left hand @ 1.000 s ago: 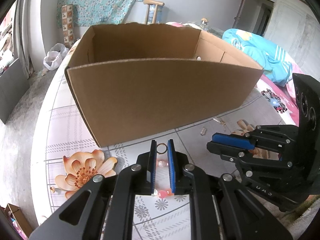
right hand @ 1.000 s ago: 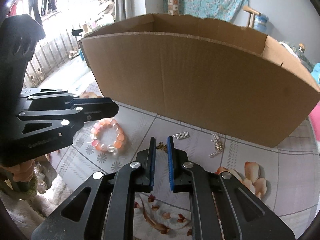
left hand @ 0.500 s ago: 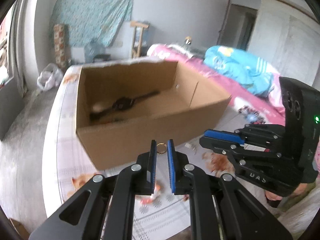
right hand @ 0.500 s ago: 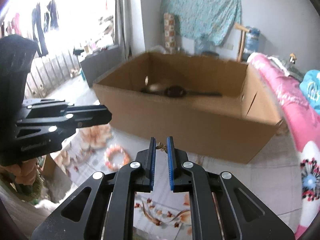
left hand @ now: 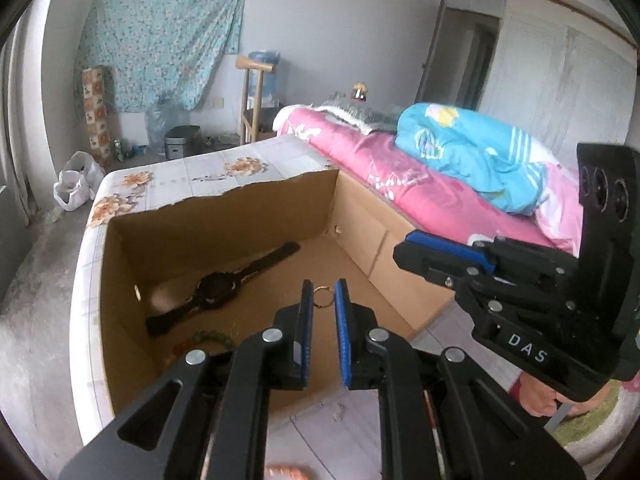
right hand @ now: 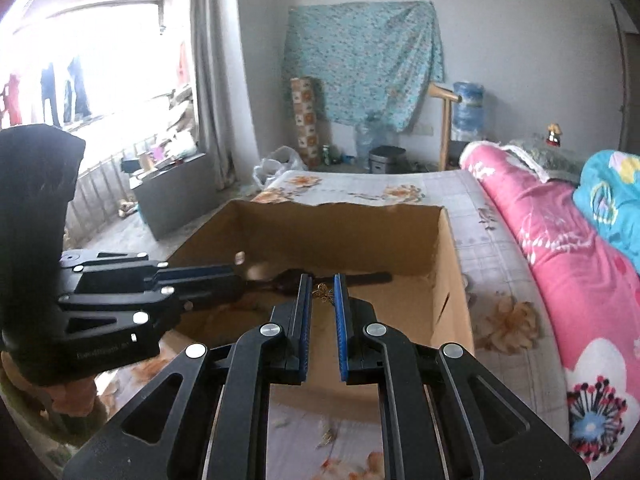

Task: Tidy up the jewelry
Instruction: 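Open the left gripper over the box to drop the gold ring, then withdraw the left gripper from the box while the right gripper moves toward the silver pieces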

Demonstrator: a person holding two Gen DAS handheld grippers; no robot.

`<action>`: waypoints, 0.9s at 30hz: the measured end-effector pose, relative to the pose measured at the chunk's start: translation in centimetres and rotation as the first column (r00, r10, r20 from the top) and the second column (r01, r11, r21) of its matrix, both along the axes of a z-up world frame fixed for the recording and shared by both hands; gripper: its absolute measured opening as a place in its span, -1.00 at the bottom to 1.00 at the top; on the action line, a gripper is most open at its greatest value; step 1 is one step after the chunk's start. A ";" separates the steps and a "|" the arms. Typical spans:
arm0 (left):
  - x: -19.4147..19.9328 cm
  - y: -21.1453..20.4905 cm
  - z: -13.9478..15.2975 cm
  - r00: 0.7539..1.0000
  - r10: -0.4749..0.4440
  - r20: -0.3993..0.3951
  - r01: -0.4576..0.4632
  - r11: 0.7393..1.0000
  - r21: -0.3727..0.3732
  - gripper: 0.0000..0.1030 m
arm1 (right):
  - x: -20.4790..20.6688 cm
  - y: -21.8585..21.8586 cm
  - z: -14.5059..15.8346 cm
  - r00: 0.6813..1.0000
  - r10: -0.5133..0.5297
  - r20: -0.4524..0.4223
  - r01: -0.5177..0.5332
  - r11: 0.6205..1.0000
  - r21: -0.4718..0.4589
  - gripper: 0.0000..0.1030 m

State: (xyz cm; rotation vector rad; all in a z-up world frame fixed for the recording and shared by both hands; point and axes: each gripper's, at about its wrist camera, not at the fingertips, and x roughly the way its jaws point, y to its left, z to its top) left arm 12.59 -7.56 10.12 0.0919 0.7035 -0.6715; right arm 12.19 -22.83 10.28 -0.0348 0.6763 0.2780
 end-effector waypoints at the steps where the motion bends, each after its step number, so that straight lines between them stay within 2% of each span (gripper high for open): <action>1: 0.7 -0.5 -0.2 1.000 0.001 -0.006 -0.001 1.000 0.012 -0.80 | 0.9 -0.2 -0.2 1.000 -0.012 -0.003 0.012 1.000 0.002 -0.82; 8: 3.9 -2.7 -1.9 0.997 0.031 -0.069 -0.029 0.999 0.040 -0.79 | 4.6 -0.9 -1.5 0.996 -0.079 -0.033 0.078 0.997 -0.026 -0.76; 13: 4.3 -2.5 -2.1 0.995 0.058 -0.083 -0.057 0.998 0.021 -0.46 | 4.2 -1.3 -1.4 0.996 -0.086 -0.022 0.086 0.996 0.000 -0.44; 21: 3.0 -1.4 -1.0 0.995 0.096 -0.036 -0.095 0.995 0.029 -0.04 | 3.3 -1.7 -0.9 0.996 -0.092 -0.003 0.092 0.996 0.013 -0.24; 27: 1.0 -0.3 -0.1 0.993 0.115 -0.007 -0.115 0.993 0.041 0.17 | 1.6 -2.0 0.0 0.995 -0.097 0.010 0.097 0.995 0.033 -0.06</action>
